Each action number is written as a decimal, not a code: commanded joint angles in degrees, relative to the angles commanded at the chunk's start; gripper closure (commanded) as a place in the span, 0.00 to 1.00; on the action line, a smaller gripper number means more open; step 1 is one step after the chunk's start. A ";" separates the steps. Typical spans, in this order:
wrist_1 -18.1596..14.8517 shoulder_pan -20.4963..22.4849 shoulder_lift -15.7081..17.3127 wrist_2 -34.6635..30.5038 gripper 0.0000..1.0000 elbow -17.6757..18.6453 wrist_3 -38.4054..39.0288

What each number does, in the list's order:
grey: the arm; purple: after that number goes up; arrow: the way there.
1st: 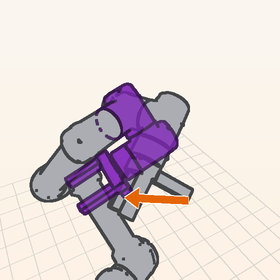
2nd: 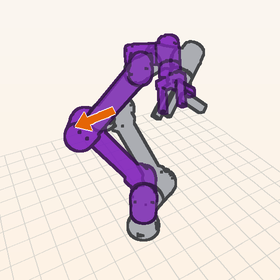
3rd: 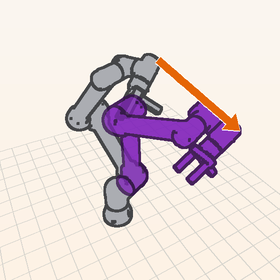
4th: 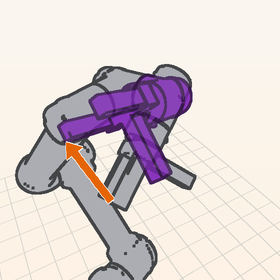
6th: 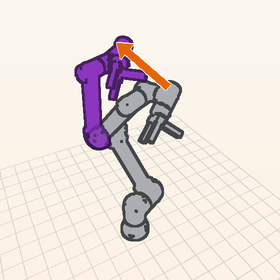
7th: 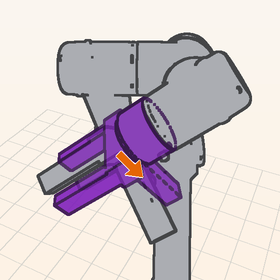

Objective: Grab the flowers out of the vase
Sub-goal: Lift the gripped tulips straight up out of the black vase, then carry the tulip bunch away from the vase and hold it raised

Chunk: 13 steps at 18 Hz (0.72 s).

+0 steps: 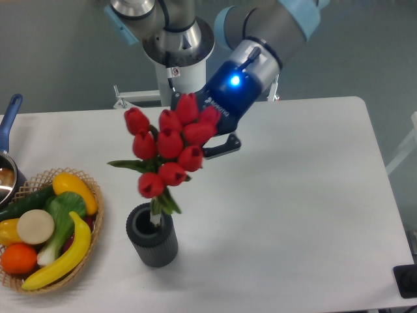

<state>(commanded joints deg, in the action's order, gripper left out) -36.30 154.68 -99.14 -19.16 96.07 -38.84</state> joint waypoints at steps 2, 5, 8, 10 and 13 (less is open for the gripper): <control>0.00 1.50 0.00 -0.44 1.00 -1.14 -0.36; -0.09 3.96 -0.70 -3.50 1.00 -3.33 -2.80; -0.17 4.05 -1.49 -12.72 1.00 -3.61 -6.94; -0.44 4.05 -2.11 -17.64 1.00 -2.99 -7.83; -0.70 4.14 -1.85 -26.16 1.00 -0.54 -11.32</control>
<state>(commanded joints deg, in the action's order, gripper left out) -37.00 158.82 -100.99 -45.32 95.53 -50.17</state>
